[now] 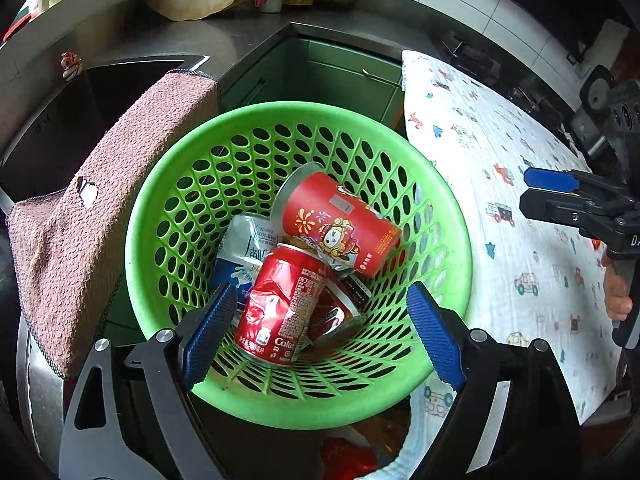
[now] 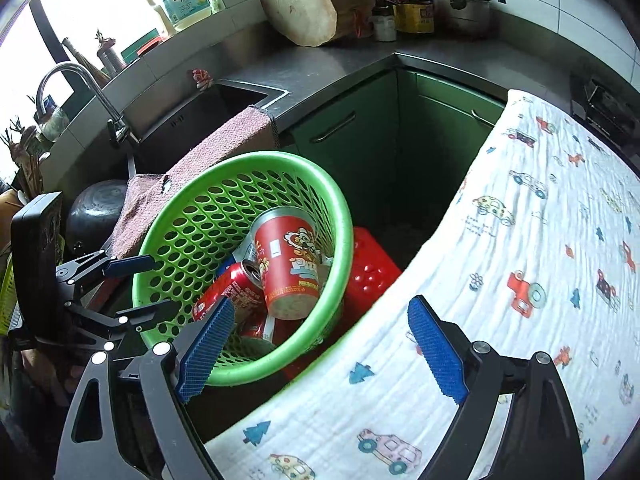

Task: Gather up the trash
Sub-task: 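Move both tools back over the yellow and orange wrappers on the table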

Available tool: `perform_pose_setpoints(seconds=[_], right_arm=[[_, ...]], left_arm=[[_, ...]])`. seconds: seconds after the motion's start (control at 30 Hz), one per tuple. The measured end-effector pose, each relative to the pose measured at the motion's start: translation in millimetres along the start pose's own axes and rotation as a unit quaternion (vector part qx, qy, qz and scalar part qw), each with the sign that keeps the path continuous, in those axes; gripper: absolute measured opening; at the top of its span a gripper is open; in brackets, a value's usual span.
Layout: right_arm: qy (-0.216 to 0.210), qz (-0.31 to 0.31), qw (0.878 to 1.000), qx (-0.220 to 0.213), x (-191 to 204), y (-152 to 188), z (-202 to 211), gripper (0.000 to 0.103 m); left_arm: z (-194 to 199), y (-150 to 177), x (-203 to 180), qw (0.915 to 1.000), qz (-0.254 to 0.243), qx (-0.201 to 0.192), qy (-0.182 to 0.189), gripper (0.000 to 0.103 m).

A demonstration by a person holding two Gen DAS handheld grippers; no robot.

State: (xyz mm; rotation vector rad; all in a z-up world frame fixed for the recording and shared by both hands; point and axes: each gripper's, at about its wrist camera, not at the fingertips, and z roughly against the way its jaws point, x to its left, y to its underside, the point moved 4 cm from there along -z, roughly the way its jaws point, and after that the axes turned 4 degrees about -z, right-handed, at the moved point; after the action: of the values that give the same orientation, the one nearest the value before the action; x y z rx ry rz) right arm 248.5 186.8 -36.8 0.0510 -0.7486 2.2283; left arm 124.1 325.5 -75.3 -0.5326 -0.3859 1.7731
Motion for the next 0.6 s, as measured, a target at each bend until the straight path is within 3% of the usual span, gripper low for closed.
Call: perform_pose_setpoints(seconds=[0.27, 0.6], right_arm=[[0.037, -0.039, 0.998, -0.032, -51.6, 34.0, 51.4, 0.089], [0.117, -0.107, 0.986, -0.057, -152.8, 88.7, 121.6, 0.089]], left_arm=[[1.7, -7.0, -41.7, 0.9994, -0.027, -0.008, 0.02, 0.088], [-8.0, -18.4, -102.8, 0.9967, -0.066, -0.005, 0.046, 0.088]])
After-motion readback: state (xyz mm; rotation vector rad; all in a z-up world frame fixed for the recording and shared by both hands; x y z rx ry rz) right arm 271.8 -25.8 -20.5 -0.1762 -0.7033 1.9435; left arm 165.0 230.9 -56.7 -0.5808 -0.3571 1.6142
